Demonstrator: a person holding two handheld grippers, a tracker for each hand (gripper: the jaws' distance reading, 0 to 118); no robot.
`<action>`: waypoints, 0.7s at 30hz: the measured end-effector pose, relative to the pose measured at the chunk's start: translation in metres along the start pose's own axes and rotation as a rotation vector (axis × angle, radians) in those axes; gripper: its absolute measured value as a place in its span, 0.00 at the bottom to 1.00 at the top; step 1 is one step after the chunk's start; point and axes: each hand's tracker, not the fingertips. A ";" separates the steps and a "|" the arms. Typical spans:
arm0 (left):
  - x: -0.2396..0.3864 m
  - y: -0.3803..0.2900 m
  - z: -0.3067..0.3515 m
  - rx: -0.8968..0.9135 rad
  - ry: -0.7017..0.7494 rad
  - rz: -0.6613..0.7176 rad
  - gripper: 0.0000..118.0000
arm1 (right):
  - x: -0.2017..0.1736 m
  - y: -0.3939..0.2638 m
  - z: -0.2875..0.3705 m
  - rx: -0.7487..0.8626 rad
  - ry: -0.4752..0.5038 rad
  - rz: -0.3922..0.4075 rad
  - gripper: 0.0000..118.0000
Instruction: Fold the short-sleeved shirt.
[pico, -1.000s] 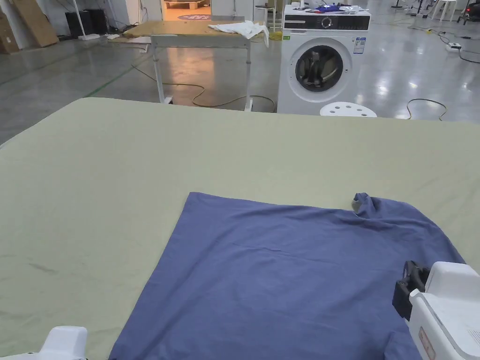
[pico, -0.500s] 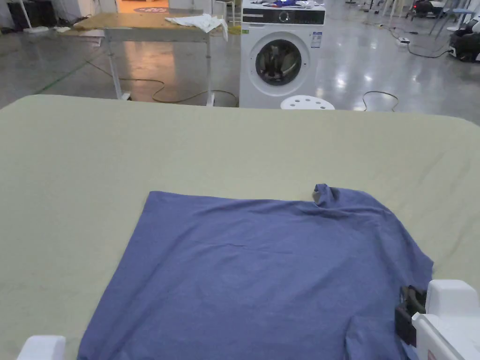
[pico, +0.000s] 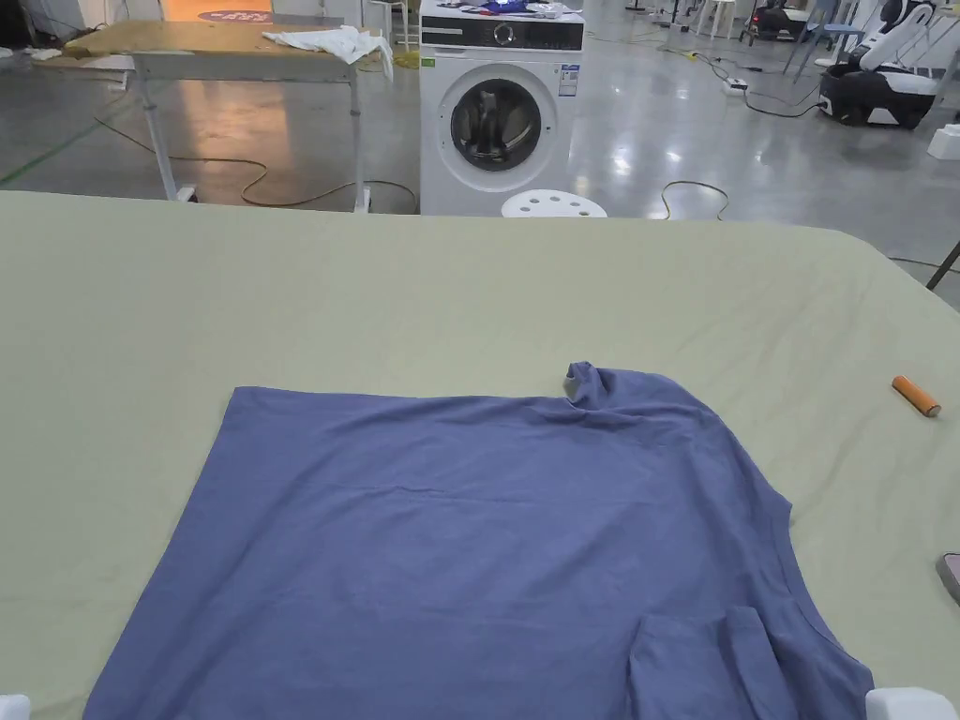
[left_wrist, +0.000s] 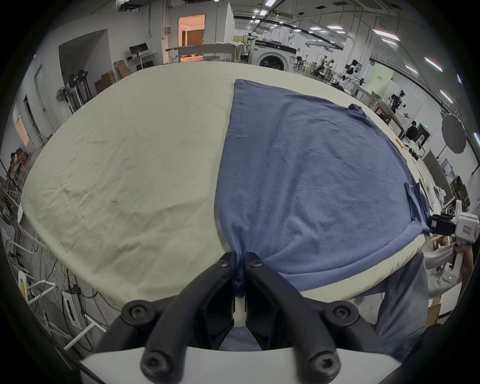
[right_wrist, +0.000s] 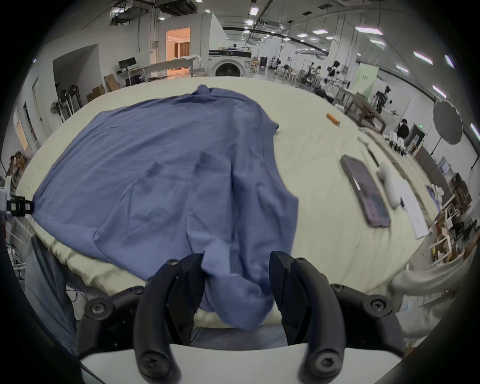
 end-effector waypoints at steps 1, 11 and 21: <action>-0.001 0.000 0.001 0.001 -0.002 0.002 0.01 | 0.001 -0.002 -0.004 -0.018 0.021 -0.014 0.24; -0.007 0.005 0.024 0.072 -0.037 0.052 0.01 | 0.008 0.000 0.018 0.006 0.067 -0.047 0.06; 0.004 0.056 0.061 0.272 -0.109 0.077 0.01 | 0.016 0.054 0.043 0.135 0.090 -0.112 0.06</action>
